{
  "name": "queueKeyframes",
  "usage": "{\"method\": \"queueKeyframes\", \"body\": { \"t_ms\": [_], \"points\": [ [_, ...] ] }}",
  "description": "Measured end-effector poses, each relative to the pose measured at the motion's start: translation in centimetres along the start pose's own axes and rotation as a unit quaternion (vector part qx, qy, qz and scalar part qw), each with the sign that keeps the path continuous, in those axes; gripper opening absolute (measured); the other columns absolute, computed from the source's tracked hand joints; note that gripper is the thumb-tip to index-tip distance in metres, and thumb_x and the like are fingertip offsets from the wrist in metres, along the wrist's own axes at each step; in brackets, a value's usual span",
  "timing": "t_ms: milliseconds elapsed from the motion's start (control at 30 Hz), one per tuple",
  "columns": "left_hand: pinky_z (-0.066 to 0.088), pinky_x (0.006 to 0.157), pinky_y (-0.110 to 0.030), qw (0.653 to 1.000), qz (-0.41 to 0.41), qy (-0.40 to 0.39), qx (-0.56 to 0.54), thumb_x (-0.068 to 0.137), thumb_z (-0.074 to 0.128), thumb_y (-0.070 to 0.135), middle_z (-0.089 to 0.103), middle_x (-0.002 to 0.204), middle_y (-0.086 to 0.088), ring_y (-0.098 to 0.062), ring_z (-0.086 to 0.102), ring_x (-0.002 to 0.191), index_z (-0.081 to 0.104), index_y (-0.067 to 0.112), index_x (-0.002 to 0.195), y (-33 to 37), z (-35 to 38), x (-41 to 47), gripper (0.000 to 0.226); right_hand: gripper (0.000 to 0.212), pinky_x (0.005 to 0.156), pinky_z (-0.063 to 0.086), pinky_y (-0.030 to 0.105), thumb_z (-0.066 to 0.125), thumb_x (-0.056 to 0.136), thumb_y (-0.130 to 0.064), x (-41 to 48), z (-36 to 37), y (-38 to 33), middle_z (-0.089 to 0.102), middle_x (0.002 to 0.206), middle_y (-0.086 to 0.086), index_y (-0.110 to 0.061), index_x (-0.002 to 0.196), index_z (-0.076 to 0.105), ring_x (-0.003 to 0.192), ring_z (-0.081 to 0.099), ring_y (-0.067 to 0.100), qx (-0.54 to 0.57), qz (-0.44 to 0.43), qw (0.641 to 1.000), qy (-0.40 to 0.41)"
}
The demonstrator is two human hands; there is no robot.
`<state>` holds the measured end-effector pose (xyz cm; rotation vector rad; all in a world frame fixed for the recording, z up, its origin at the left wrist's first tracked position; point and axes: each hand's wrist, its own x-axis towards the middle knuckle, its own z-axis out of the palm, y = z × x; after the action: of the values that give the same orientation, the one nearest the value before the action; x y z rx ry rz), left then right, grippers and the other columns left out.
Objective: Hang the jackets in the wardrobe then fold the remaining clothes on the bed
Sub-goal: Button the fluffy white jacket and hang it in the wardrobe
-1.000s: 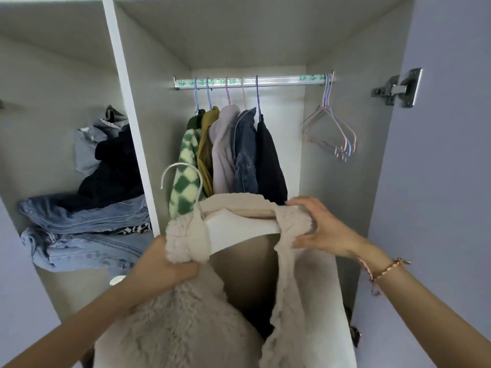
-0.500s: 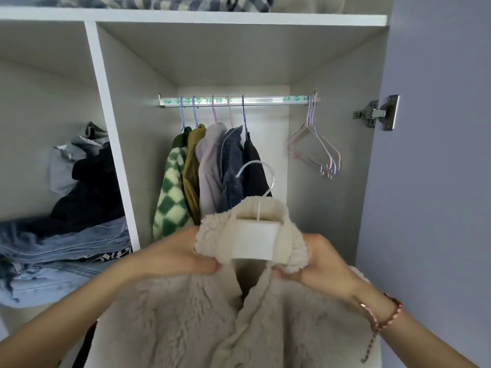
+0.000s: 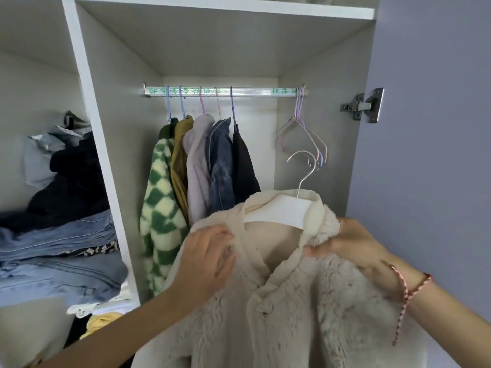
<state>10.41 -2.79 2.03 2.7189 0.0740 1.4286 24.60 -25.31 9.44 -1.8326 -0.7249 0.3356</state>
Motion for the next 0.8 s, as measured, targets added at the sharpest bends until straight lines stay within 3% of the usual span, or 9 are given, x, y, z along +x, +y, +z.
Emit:
{"method": "queueKeyframes", "body": {
  "t_ms": [67, 133, 200, 267, 300, 367, 467, 667, 801],
  "points": [
    [0.037, 0.082, -0.026, 0.991, 0.115, -0.063, 0.013, 0.094, 0.042, 0.033, 0.057, 0.107, 0.003, -0.012, 0.048, 0.095, 0.055, 0.022, 0.105, 1.7, 2.3, -0.8, 0.021, 0.031, 0.071, 0.052, 0.026, 0.084, 0.058, 0.002, -0.7, -0.9, -0.2, 0.074, 0.084, 0.007, -0.006, 0.085, 0.072, 0.078, 0.068, 0.018, 0.017, 0.019, 1.000, -0.004],
    [0.042, 0.083, -0.024, 0.983, 0.123, -0.138, -0.002, 0.085, 0.056, 0.028, 0.052, 0.115, 0.007, -0.010, 0.044, 0.096, 0.056, 0.023, 0.111, 2.7, 4.7, -0.1, 0.027, 0.033, 0.066, 0.054, 0.024, 0.083, 0.060, 0.001, -1.7, -1.6, -0.3, 0.074, 0.087, 0.010, -0.005, 0.090, 0.072, 0.078, 0.071, 0.019, 0.058, 0.050, 0.997, -0.022],
    [0.047, 0.080, -0.023, 0.970, 0.142, -0.197, 0.030, 0.067, 0.068, 0.024, 0.052, 0.122, 0.004, -0.012, 0.043, 0.097, 0.054, 0.022, 0.118, 3.3, 7.0, 1.2, 0.053, 0.043, 0.084, 0.056, 0.040, 0.089, 0.052, -0.013, -2.7, -2.3, -0.9, 0.074, 0.091, 0.011, -0.006, 0.092, 0.074, 0.088, 0.070, 0.026, 0.072, 0.086, 0.993, -0.037],
    [0.049, 0.081, -0.022, 0.959, 0.149, -0.237, 0.049, 0.066, 0.059, 0.033, 0.054, 0.124, 0.002, -0.013, 0.042, 0.100, 0.051, 0.022, 0.122, 4.2, 7.9, 2.7, 0.058, 0.068, 0.097, 0.045, 0.055, 0.094, 0.035, -0.025, -3.1, -3.3, -1.3, 0.071, 0.100, 0.015, -0.004, 0.096, 0.073, 0.102, 0.065, 0.033, 0.077, 0.117, 0.988, -0.067],
    [0.049, 0.085, -0.023, 0.958, 0.142, -0.246, 0.042, 0.070, 0.049, 0.036, 0.053, 0.126, 0.001, -0.014, 0.041, 0.105, 0.050, 0.021, 0.124, 4.7, 8.1, 3.3, 0.056, 0.070, 0.098, 0.044, 0.055, 0.092, 0.038, -0.018, -3.4, -3.8, -1.6, 0.069, 0.106, 0.020, 0.001, 0.101, 0.070, 0.104, 0.064, 0.036, 0.105, 0.142, 0.980, -0.097],
    [0.040, 0.101, -0.028, 0.953, 0.140, -0.269, 0.006, 0.078, 0.034, 0.034, 0.040, 0.140, -0.004, -0.017, 0.032, 0.120, 0.044, 0.015, 0.134, 5.5, 8.5, 4.3, 0.060, 0.051, 0.091, 0.049, 0.051, 0.075, 0.056, -0.004, -3.9, -4.7, -2.9, 0.065, 0.108, 0.027, 0.009, 0.105, 0.066, 0.100, 0.064, 0.039, 0.138, 0.175, 0.965, -0.135],
    [0.025, 0.112, -0.031, 0.954, 0.152, -0.259, -0.015, 0.088, 0.043, 0.023, 0.025, 0.147, -0.008, -0.021, 0.022, 0.132, 0.036, 0.011, 0.140, 6.8, 8.1, 6.5, 0.054, 0.035, 0.084, 0.052, 0.050, 0.068, 0.065, 0.004, -4.5, -6.0, -5.3, 0.067, 0.101, 0.029, 0.010, 0.099, 0.067, 0.092, 0.066, 0.040, 0.135, 0.148, 0.969, -0.142],
    [0.039, 0.082, -0.034, 0.954, 0.196, -0.228, 0.001, 0.077, 0.048, 0.020, 0.052, 0.103, -0.015, -0.029, 0.045, 0.099, 0.060, 0.001, 0.089, 6.7, 5.7, 12.5, 0.025, 0.018, 0.075, 0.056, 0.041, 0.067, 0.076, -0.002, -2.9, -7.5, -10.4, 0.072, 0.089, 0.019, 0.004, 0.093, 0.068, 0.082, 0.069, 0.032, 0.020, 0.070, 0.997, -0.032],
    [0.024, 0.079, -0.032, 0.951, 0.168, -0.233, 0.113, 0.074, 0.041, 0.026, 0.050, 0.103, -0.010, -0.025, 0.040, 0.104, 0.060, 0.005, 0.078, 4.9, 5.8, 14.5, 0.029, 0.009, 0.066, 0.055, 0.036, 0.070, 0.072, 0.004, -0.4, -7.3, -11.6, 0.070, 0.076, 0.015, 0.001, 0.080, 0.067, 0.069, 0.068, 0.027, -0.003, 0.016, 0.999, 0.031]
  ]
}}
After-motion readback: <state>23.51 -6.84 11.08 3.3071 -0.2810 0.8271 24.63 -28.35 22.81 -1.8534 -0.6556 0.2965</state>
